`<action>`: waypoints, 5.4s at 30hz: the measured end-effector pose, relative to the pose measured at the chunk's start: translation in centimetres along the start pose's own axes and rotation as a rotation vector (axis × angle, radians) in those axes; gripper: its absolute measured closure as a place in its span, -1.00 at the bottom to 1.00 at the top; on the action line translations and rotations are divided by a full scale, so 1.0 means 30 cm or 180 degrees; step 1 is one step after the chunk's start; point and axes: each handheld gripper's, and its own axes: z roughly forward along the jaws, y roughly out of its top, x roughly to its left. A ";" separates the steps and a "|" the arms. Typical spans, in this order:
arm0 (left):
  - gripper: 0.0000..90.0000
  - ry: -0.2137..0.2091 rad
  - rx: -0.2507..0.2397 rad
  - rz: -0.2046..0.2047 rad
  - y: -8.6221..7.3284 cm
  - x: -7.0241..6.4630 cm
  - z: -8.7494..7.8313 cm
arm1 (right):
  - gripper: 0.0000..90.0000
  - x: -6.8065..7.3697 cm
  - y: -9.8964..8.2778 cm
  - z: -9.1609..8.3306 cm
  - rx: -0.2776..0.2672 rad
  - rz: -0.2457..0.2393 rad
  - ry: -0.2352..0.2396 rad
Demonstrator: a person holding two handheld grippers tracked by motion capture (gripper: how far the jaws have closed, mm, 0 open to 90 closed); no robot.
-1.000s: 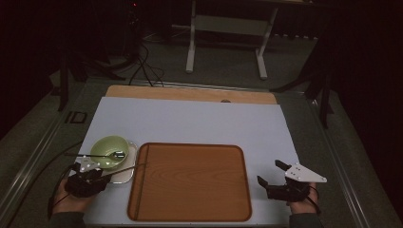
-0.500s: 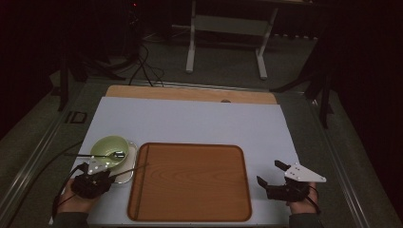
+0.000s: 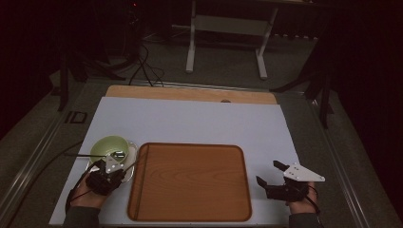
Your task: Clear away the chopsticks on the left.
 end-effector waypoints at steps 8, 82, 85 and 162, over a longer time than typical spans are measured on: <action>0.87 -0.0060 0.0049 0.0001 0.015 -0.010 0.019 | -0.71 0.000 0.000 0.000 0.0006 -0.0002 -0.0002; 0.89 -0.0837 -0.0992 -0.0609 0.129 -0.175 -0.020 | -0.71 -0.002 0.001 -0.009 -0.0044 0.0012 -0.0035; 0.89 -0.0829 -0.0976 -0.0717 0.120 -0.167 -0.007 | -0.71 -0.001 0.002 -0.009 -0.0036 0.0006 -0.0035; 0.84 0.0085 -0.0323 -0.1007 0.040 -0.170 0.057 | -0.70 -0.002 0.003 -0.010 -0.0047 0.0011 -0.0029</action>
